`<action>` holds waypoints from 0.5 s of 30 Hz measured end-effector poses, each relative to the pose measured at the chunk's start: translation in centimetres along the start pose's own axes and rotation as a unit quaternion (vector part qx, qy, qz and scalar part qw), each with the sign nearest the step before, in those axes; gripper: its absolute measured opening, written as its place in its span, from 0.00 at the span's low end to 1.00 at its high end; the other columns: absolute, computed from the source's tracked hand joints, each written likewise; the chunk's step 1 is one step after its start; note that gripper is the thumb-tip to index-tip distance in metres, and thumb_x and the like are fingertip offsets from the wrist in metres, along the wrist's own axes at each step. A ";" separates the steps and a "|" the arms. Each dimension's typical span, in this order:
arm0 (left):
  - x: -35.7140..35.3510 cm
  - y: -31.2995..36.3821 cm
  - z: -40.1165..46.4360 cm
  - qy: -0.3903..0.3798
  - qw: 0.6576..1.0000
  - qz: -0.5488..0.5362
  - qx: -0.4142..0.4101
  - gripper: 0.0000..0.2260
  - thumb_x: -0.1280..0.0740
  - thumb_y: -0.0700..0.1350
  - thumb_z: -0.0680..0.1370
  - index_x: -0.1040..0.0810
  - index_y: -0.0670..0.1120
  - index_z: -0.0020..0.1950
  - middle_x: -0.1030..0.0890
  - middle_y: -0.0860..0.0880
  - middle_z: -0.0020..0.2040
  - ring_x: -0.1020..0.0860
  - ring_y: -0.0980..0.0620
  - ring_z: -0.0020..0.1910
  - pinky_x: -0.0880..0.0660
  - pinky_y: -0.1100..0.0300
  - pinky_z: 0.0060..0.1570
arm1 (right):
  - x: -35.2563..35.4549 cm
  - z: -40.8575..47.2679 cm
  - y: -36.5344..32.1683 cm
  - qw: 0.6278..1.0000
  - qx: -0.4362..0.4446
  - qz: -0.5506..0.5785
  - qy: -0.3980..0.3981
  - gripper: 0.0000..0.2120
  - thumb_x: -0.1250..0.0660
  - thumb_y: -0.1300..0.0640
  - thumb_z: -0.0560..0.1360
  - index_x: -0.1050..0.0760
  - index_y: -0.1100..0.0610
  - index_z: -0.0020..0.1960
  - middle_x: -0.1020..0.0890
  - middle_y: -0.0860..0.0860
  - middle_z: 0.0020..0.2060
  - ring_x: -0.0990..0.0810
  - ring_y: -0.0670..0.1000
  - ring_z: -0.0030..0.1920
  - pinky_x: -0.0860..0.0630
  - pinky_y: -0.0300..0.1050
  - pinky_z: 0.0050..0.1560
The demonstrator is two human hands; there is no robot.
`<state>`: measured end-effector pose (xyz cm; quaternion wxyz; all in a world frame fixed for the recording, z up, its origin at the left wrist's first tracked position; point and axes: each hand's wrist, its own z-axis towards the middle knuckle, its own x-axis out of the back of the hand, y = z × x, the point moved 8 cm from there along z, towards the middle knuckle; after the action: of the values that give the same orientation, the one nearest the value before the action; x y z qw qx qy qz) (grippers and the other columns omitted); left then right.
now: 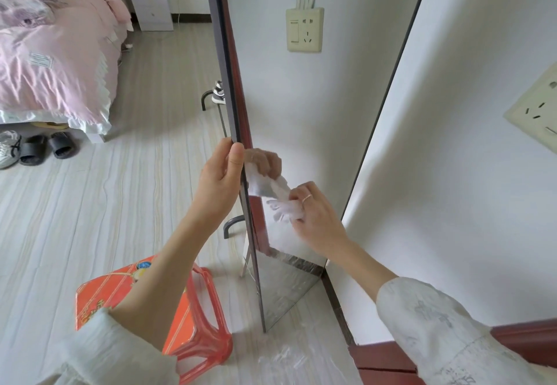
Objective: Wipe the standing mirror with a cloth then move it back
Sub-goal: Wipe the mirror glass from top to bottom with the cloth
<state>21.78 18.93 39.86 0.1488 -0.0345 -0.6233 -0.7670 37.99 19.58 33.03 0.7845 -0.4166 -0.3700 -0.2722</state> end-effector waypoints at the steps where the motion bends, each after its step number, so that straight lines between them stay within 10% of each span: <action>1: 0.0 0.1 -0.1 -0.003 1.000 -0.004 0.006 0.13 0.48 0.51 0.81 0.33 0.50 0.39 0.27 0.33 0.43 0.25 0.34 0.46 0.28 0.35 0.51 | 1.4 0.6 0.0 0.999 -0.023 0.023 0.019 0.09 0.33 0.68 0.68 0.28 0.65 0.48 0.25 0.57 0.44 0.24 0.58 0.39 0.28 0.45 0.36; 9: 0.6 0.4 -0.5 0.001 0.998 -0.022 0.051 0.14 0.45 0.50 0.81 0.37 0.42 0.39 0.37 0.45 0.37 0.36 0.49 0.38 0.33 0.51 0.43 | 9.2 3.3 1.2 0.913 -0.221 0.313 0.143 0.21 0.32 0.63 0.73 0.32 0.58 0.63 0.24 0.49 0.44 0.26 0.40 0.38 0.32 0.23 0.37; 15: 1.3 1.4 -0.6 -0.019 0.998 -0.030 0.046 0.08 0.44 0.46 0.81 0.29 0.45 0.45 0.32 0.43 0.39 0.31 0.48 0.41 0.31 0.49 0.44 | 12.2 4.8 -1.4 0.921 -0.173 0.289 0.194 0.11 0.28 0.57 0.70 0.29 0.47 0.39 0.27 0.44 0.40 0.26 0.44 0.45 0.31 0.33 0.46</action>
<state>21.02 17.90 41.33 0.1150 -0.0231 -0.6616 -0.7406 42.36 21.50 45.31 0.8011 -0.5738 -0.0212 -0.1689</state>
